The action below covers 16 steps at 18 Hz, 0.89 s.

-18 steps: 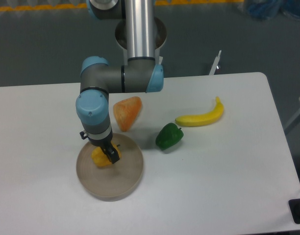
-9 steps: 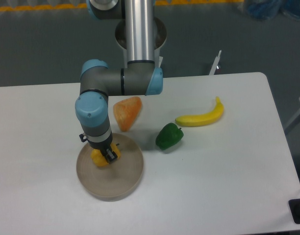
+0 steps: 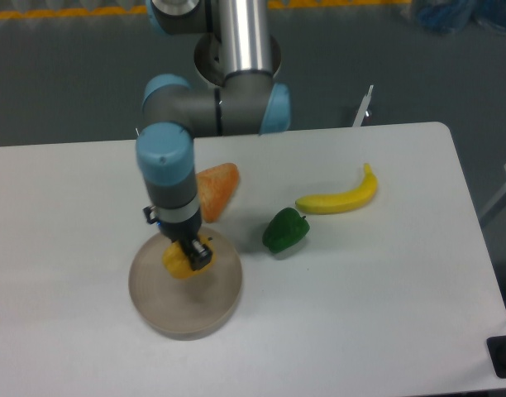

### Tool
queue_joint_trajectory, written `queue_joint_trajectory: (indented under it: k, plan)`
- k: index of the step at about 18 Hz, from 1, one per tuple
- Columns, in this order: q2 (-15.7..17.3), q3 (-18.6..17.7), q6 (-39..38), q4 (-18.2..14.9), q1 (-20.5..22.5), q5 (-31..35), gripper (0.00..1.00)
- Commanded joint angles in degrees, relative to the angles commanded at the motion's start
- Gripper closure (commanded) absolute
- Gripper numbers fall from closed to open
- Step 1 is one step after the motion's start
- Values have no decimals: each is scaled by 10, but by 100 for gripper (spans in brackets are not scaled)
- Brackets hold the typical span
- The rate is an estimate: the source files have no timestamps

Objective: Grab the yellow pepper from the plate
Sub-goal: 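Lift the yellow pepper off the plate and carry it toward the banana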

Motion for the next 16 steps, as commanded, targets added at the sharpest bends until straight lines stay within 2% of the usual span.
queue_joint_trajectory:
  k: [4, 6, 11, 16]
  plan:
    - [12, 27, 7, -18, 74, 0, 91]
    - [11, 48, 21, -37, 94, -2, 92]
    - [-15, 103, 138, -120, 173, -7, 92]
    - [-55, 110, 175, -127, 191, -12, 92]
